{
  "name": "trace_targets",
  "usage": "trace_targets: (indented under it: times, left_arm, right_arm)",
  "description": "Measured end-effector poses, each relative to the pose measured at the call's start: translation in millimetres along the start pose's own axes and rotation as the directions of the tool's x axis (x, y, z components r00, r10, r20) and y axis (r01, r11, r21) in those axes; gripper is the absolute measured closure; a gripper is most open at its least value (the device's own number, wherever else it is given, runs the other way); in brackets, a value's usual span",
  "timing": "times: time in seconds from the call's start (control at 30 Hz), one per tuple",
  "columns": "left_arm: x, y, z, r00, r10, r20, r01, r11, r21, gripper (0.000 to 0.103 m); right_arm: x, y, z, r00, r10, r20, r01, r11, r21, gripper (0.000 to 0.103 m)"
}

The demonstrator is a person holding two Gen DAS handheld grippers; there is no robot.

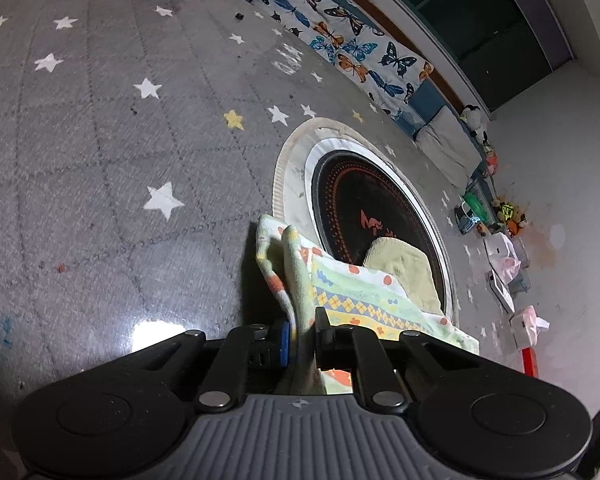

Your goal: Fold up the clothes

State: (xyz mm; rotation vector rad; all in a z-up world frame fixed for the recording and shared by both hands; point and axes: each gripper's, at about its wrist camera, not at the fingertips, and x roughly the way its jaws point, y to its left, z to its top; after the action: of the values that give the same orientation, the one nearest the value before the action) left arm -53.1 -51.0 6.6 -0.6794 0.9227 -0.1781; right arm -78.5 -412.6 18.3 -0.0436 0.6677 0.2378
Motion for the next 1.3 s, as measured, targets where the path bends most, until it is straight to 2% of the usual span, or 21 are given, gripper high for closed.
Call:
trace_targets:
  times: [0.07,0.2,0.3,0.37,0.43,0.47,0.57,0.77,1.0,1.17,1.3]
  left_arm:
    - [0.5,-1.9,0.3,1.000,0.006,0.001,-0.006,1.000,0.016,0.090]
    - [0.9,-4.6,0.8,1.000,0.016,0.003,-0.016,0.999,0.045,0.090]
    - [1.9,-5.7,2.3,1.000,0.020,0.004,-0.020,0.998,0.060,0.090]
    - [2.5,-7.0,2.7,1.000,0.024,0.006,-0.024,0.997,0.068,0.090]
    - [2.7,-9.4,2.9,1.000,0.029,0.010,-0.030,0.996,0.083,0.090]
    - [2.6,-10.5,2.9,0.999,0.032,0.013,-0.033,0.995,0.092,0.091]
    - [0.9,-16.4,4.1,0.999,0.033,0.019,-0.035,0.992,0.122,0.093]
    - [-6.0,-47.0,14.2,0.999,-0.008,0.036,0.000,0.977,0.213,0.095]
    - [19.8,-115.2,12.9,0.997,-0.073,0.008,0.066,0.938,0.340,0.095]
    - [56.7,-169.0,-1.1,0.992,-0.114,-0.046,0.123,0.905,0.407,0.096]
    - [85.4,-206.7,-12.1,0.989,-0.120,-0.086,0.146,0.879,0.455,0.096]
  right_arm:
    - [7.4,-19.0,-0.1,1.000,-0.031,-0.007,0.031,0.998,0.050,0.063]
    - [22.7,-41.0,-4.7,0.999,-0.024,-0.029,0.027,0.990,0.138,0.058]
    - [27.4,-43.2,-7.5,0.999,-0.029,-0.016,0.031,0.989,0.145,0.054]
    - [28.3,-42.5,-8.3,0.999,-0.032,-0.010,0.033,0.988,0.150,0.055]
    - [27.6,-35.8,-7.6,1.000,-0.018,-0.007,0.019,0.988,0.152,0.067]
    - [27.0,-33.7,-7.4,1.000,-0.015,-0.005,0.016,0.988,0.155,0.077]
    - [23.3,-30.4,-7.2,1.000,-0.007,0.006,0.006,0.984,0.176,0.094]
    - [-1.5,-33.7,-3.2,0.996,-0.011,0.088,-0.007,0.977,0.212,0.096]
    - [-45.9,-56.3,15.0,0.976,-0.117,0.184,0.084,0.980,0.180,0.097]
    - [-66.1,-94.9,19.4,0.955,-0.230,0.189,0.193,0.961,0.198,0.097]
    - [-78.4,-126.4,18.2,0.934,-0.310,0.177,0.271,0.938,0.216,0.097]
